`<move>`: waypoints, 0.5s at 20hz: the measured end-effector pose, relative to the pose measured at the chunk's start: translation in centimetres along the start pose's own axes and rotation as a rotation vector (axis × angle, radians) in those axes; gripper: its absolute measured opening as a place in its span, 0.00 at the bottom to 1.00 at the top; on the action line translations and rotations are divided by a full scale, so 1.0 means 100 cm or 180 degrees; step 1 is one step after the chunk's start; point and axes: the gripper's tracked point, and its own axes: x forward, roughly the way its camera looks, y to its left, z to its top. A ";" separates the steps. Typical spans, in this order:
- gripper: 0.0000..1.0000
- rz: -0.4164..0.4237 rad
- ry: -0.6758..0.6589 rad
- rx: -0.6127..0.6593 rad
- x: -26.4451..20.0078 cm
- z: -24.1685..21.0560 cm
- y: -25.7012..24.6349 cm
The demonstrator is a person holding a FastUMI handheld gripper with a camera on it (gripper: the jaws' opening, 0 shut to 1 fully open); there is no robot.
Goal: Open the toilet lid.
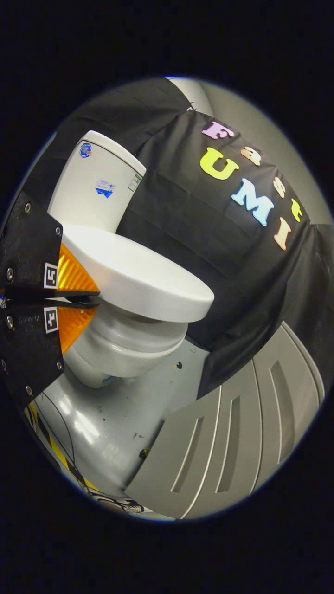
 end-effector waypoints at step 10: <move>0.00 -0.0266 -0.0190 -0.1035 -0.031 0.035 0.090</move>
